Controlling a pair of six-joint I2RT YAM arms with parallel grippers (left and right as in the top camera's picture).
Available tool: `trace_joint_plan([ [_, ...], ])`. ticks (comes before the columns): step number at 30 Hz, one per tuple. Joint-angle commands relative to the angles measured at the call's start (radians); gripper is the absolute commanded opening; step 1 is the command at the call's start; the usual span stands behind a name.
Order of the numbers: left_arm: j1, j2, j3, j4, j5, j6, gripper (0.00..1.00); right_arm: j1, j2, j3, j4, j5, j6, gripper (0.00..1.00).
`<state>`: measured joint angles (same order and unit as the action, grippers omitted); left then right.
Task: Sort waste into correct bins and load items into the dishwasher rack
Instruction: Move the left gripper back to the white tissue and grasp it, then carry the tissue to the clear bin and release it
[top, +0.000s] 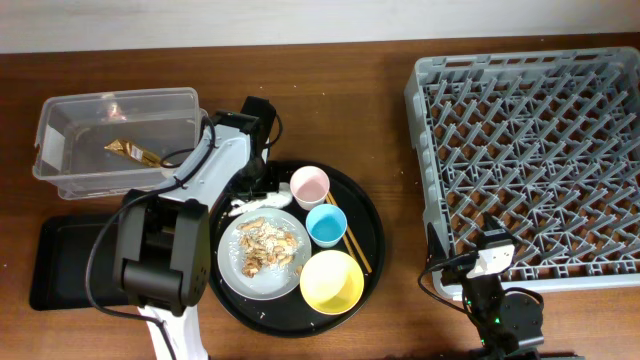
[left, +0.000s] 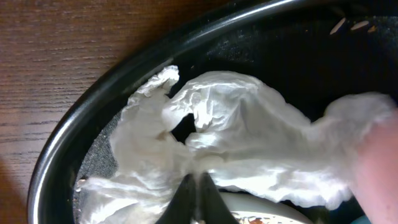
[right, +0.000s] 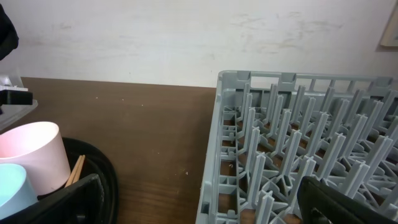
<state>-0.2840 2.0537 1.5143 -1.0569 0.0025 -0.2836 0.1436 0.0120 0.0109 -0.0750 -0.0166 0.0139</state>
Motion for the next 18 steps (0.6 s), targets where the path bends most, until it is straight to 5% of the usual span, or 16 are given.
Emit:
trace_joint_plan([
  [1,0.003,0.017,0.012,-0.016,-0.009,0.000,0.01,-0.008,-0.006,-0.005,-0.004,0.010,-0.006,0.98],
  [18,0.019,-0.074,0.324,-0.257,-0.065,0.000,0.01,-0.008,-0.006,-0.005,-0.004,0.009,-0.006,0.98],
])
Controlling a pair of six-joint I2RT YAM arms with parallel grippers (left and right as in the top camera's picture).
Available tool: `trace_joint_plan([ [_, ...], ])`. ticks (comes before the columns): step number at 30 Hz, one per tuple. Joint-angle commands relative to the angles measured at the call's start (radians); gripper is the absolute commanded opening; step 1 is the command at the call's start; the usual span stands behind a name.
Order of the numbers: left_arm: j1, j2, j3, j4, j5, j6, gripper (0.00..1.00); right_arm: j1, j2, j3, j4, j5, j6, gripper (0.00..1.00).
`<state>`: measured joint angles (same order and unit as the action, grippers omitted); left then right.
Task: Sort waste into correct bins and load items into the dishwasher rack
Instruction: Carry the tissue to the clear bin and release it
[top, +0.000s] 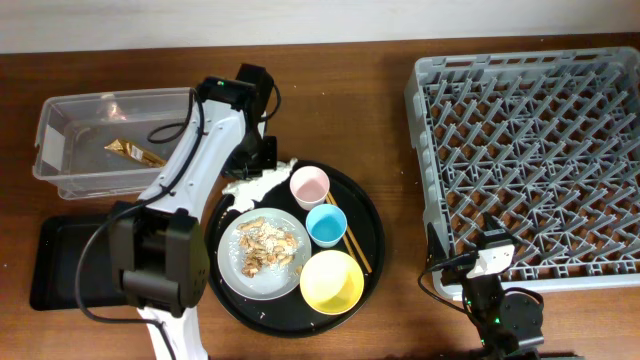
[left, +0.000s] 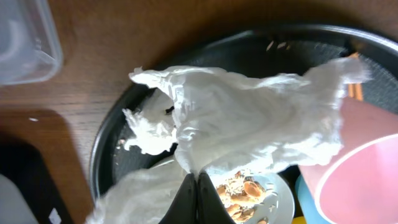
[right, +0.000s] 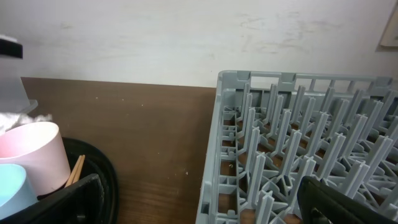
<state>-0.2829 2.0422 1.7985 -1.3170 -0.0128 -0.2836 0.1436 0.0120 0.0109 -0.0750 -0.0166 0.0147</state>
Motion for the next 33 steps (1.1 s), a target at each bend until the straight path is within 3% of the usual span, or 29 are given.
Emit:
trace_joint_plan([
  [1,0.024,-0.071,0.044,0.006,-0.055,0.000,0.01,-0.007,-0.006,-0.005,-0.004,0.009,-0.007,0.98],
  [9,0.146,-0.117,0.097,0.142,-0.083,0.000,0.01,-0.008,-0.006,-0.005,-0.004,0.009,-0.008,0.98],
  [14,0.273,-0.122,0.098,0.297,-0.206,0.000,0.01,-0.008,-0.006,-0.005,-0.004,0.009,-0.008,0.98],
  [20,0.404,-0.122,0.098,0.319,-0.227,0.000,0.02,-0.008,-0.006,-0.005,-0.004,0.009,-0.007,0.98],
  [21,0.418,-0.122,0.098,0.312,-0.227,0.000,0.34,-0.008,-0.006,-0.005,-0.005,0.009,-0.008,0.98],
  [22,0.439,-0.122,0.098,0.301,-0.227,0.000,1.00,-0.008,-0.006,-0.005,-0.004,0.009,-0.008,0.98],
  [27,0.456,-0.122,0.098,0.263,-0.134,0.001,1.00,-0.007,-0.006,-0.005,-0.004,0.010,-0.007,0.98],
  [31,0.424,-0.122,0.098,0.232,0.068,0.136,1.00,-0.007,-0.006,-0.005,-0.004,0.009,-0.008,0.98],
  [33,0.382,-0.124,0.098,0.208,0.089,0.148,1.00,-0.008,-0.006,-0.005,-0.005,0.009,-0.008,0.98],
])
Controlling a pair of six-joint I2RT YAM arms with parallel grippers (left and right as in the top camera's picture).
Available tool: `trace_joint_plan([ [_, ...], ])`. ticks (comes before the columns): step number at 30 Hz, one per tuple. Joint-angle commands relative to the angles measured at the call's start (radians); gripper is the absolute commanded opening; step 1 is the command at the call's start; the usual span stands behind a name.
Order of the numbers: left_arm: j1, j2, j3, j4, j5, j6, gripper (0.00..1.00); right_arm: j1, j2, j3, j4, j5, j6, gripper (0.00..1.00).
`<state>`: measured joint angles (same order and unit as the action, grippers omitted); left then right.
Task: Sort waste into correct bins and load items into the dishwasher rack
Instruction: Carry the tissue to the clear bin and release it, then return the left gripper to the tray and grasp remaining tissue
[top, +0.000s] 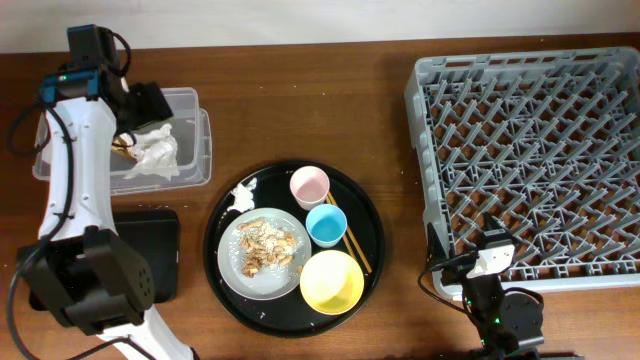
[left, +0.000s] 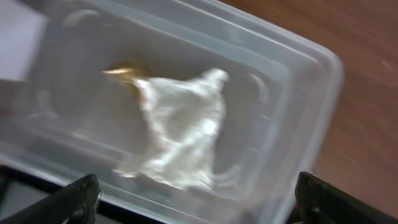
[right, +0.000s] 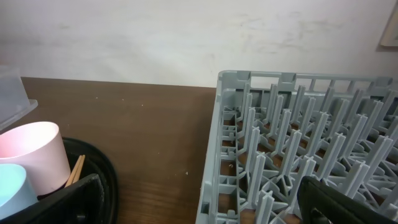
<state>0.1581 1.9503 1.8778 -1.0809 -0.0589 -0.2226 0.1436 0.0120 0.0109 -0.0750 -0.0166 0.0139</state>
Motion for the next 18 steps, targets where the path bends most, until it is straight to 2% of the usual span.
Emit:
trace_joint_plan([
  [1,-0.084,-0.032,0.019,-0.042,0.134,0.087,1.00,-0.008,-0.006,-0.005,-0.004,0.009,-0.007,0.98],
  [10,-0.307,-0.032,-0.007,-0.214,0.122,0.029,1.00,-0.008,-0.006,-0.005,-0.004,0.009,-0.006,0.98],
  [11,-0.321,-0.032,-0.025,-0.226,0.122,0.017,0.97,-0.008,-0.006,-0.005,-0.004,0.009,-0.006,0.99],
  [13,-0.344,-0.032,-0.080,-0.229,0.122,-0.013,0.81,-0.008,-0.006,-0.005,-0.005,0.009,-0.006,0.98],
  [18,-0.370,-0.032,-0.284,-0.110,0.122,-0.016,0.79,-0.007,-0.006,-0.005,-0.004,0.009,-0.007,0.98],
])
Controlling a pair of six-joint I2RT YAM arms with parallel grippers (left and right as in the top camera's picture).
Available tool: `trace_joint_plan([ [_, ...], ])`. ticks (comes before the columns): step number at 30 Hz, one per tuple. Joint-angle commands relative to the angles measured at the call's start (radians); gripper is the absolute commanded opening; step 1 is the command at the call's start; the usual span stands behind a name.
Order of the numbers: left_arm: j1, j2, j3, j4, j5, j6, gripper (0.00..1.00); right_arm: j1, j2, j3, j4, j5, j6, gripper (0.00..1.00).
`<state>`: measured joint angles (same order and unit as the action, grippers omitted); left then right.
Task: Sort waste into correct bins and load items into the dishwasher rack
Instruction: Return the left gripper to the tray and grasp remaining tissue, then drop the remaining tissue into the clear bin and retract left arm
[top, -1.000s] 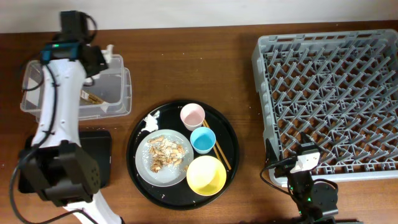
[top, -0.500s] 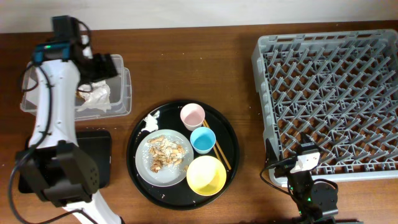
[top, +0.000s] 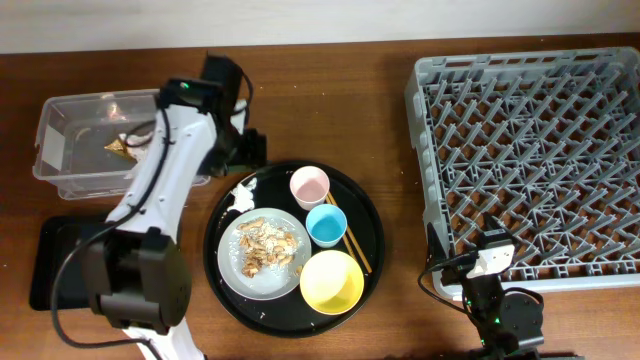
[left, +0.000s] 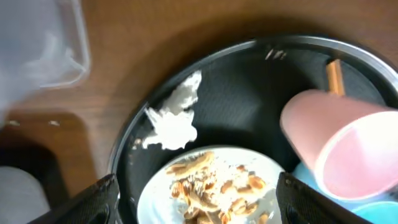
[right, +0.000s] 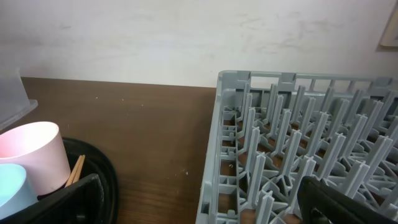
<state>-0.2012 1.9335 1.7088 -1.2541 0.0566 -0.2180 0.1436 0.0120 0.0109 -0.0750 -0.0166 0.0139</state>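
Note:
My left gripper (top: 246, 155) hangs open and empty over the left rim of the round black tray (top: 372, 215); in the wrist view (left: 199, 208) its fingers frame a plate of food scraps (left: 211, 186). A small white tissue scrap (left: 171, 121) lies on the tray beside the plate (top: 262, 250). Also on the tray are a pink cup (top: 310, 185), a blue cup (top: 326, 225), a yellow bowl (top: 332, 282) and chopsticks (top: 352, 245). My right gripper (right: 205, 208) rests open by the grey dishwasher rack (top: 530, 150).
A clear plastic bin (top: 70, 110) at the back left holds a gold wrapper (top: 118, 146); my left arm crosses its right end. A flat black bin (top: 65, 265) lies in front of it. Bare wood separates the tray from the rack (right: 298, 155).
My left gripper was open over the clear bin with the white tissue lying in it. Now it is open over the left side of the black tray. The right arm is unmoved.
My left gripper was shut on a crumpled white tissue on the tray, then held it above the tray's rim. Later it stood open over the clear bin with the tissue inside. Now it is back over the tray, where a small scrap lies.

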Motion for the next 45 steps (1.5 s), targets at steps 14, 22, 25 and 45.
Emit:
trace_joint_plan([
  [14,-0.014,-0.015,-0.406,0.381,-0.106,-0.153,0.71,-0.008,-0.006,-0.005,-0.004,0.009,-0.006,0.98],
  [22,-0.014,-0.015,-0.418,0.433,-0.106,-0.163,0.36,-0.008,-0.006,-0.005,-0.004,0.009,-0.006,0.98],
  [25,-0.014,-0.015,-0.416,0.442,-0.106,-0.163,0.10,-0.008,-0.006,-0.005,-0.004,0.009,-0.007,0.98],
  [45,0.104,-0.084,-0.016,0.394,-0.537,-0.163,0.03,-0.008,-0.006,-0.005,-0.004,0.009,-0.006,0.98],
])
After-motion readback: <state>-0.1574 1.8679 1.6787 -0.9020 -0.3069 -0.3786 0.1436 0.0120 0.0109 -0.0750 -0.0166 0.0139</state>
